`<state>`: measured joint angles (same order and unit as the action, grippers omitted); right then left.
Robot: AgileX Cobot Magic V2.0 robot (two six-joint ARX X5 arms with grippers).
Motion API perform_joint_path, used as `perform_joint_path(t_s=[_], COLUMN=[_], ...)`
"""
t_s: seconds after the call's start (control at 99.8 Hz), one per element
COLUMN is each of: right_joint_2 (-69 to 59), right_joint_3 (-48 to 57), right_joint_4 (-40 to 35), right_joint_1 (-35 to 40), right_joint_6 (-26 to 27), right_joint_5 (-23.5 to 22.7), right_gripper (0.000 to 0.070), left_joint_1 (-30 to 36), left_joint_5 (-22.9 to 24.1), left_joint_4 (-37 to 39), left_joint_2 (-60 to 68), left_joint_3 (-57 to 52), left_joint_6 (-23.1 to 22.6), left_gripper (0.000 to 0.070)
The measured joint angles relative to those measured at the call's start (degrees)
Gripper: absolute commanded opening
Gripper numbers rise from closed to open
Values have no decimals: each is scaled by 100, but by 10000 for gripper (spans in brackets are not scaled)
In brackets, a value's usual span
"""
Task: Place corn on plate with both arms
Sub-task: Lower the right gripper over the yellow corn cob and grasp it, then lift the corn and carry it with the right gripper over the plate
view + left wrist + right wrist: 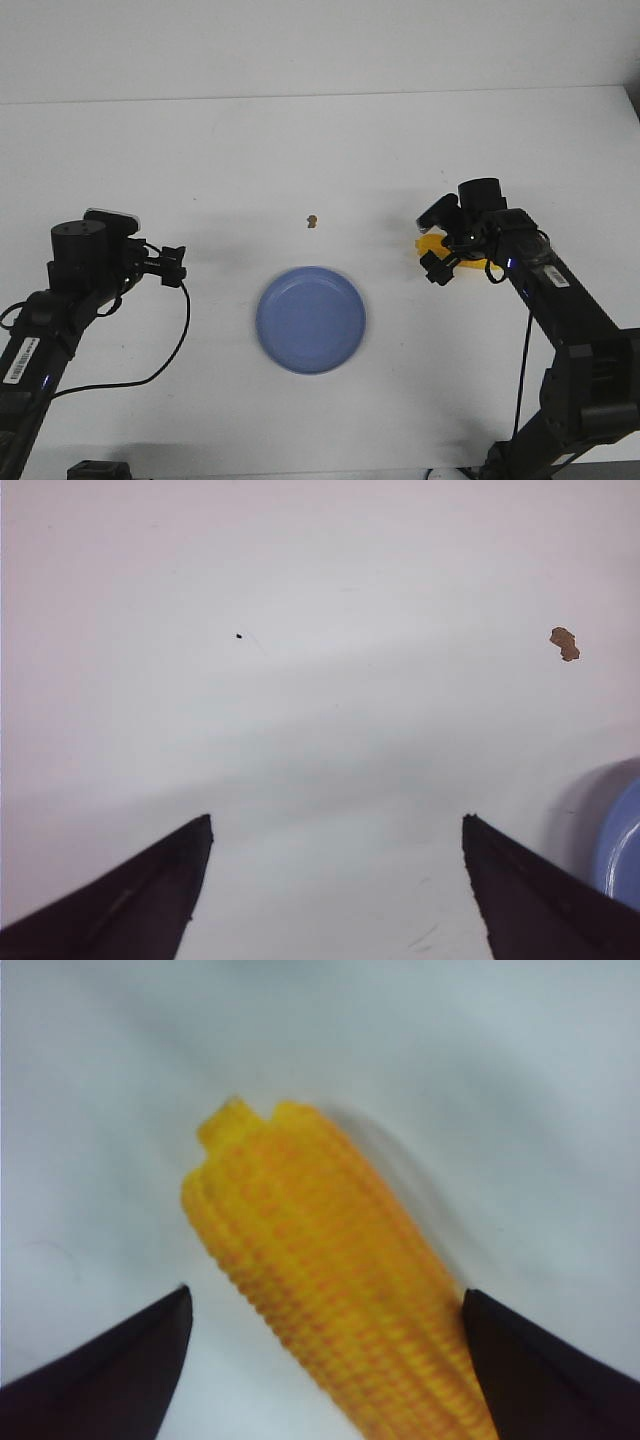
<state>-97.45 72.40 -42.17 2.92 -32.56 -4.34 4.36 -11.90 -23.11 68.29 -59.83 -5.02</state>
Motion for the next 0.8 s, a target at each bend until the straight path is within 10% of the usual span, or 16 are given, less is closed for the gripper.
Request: perform_joint_path(t_s=[0.09,0.26,0.491,0.802], right_joint_2=[-96,-157,-125,793], right_joint_3=[0,0,37,31], right_joint_4=[-4,-85,-350,-509], right_joint_1=[-15,-37,-39,662], right_joint_6=[-4,-2,400,1346], right_joint_5=[-2,4,-256,-2428], right_gripper=[522,109,96,110], left_joint_1=[0,0,0,0], left_joint_5=[0,0,0,0], left_joint_4=[0,0,0,0], left_joint_2=[0,0,0,0], left_joint_3=[0,0,0,0], left_joint_6=[2,4,7,9], left_gripper=[515,515,515,515])
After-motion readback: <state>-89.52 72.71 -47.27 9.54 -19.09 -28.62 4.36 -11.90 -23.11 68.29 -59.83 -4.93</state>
